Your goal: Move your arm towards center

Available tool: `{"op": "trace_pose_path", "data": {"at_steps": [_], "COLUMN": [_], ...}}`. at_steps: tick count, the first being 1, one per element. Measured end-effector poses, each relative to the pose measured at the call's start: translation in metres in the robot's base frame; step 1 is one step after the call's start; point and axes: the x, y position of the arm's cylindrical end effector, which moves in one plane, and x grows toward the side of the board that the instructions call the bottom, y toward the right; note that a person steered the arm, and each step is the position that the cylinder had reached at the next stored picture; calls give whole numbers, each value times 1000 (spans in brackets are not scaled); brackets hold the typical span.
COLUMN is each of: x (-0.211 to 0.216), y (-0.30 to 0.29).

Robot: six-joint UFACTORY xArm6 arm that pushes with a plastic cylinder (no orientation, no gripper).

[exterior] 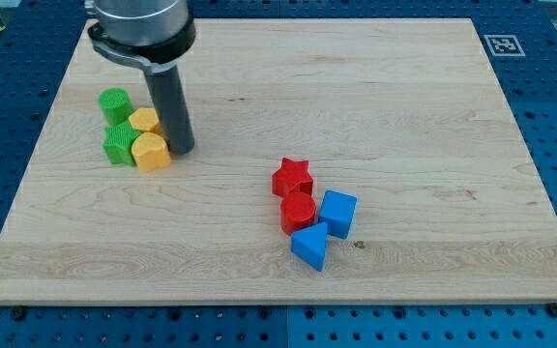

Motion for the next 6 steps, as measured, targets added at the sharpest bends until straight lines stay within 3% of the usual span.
{"op": "trace_pose_path", "data": {"at_steps": [2, 3, 4, 6], "x": [0, 0, -4, -55], "y": [-22, -6, 45, 190]}}
